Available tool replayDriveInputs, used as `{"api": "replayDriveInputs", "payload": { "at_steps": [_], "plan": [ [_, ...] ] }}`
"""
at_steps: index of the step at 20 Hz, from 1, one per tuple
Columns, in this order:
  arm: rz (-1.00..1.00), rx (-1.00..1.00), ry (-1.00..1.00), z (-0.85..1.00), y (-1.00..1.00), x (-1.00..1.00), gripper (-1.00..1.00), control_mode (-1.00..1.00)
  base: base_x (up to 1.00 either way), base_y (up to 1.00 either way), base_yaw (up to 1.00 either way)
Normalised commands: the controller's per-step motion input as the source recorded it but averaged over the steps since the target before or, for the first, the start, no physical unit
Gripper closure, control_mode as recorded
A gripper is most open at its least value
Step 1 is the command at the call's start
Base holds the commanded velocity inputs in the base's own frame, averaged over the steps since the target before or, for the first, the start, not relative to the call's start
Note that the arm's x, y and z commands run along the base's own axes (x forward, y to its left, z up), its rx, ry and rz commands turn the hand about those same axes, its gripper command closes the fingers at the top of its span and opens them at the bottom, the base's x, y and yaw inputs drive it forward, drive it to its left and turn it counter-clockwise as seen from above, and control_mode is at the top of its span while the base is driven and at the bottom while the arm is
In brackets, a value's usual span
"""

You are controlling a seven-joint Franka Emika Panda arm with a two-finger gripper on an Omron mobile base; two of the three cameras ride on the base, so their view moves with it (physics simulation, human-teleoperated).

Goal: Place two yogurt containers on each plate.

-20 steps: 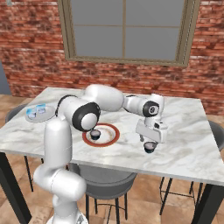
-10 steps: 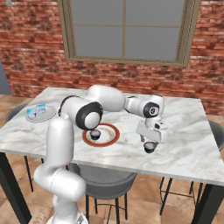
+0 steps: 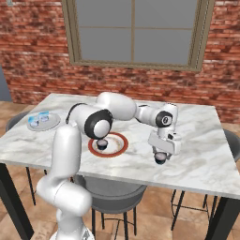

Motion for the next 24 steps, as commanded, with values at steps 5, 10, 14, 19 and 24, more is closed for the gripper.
{"api": "replayDriveInputs", "payload": {
  "at_steps": [5,10,14,19,24],
  "plan": [
    [0.00,0.00,0.00,-0.07,0.00,0.03,-1.00,-1.00,0.00,0.00,0.00],
    [0.00,0.00,0.00,-0.04,0.00,0.00,-1.00,-1.00,0.00,0.00,0.00],
    [0.00,0.00,0.00,-0.04,0.00,0.00,-1.00,-1.00,0.00,0.00,0.00],
    [0.00,0.00,0.00,-0.06,0.00,0.00,-1.00,-1.00,0.00,0.00,0.00],
    [0.00,0.00,0.00,-0.07,0.00,0.00,-1.00,-1.00,0.00,0.00,0.00]
  ]
}}
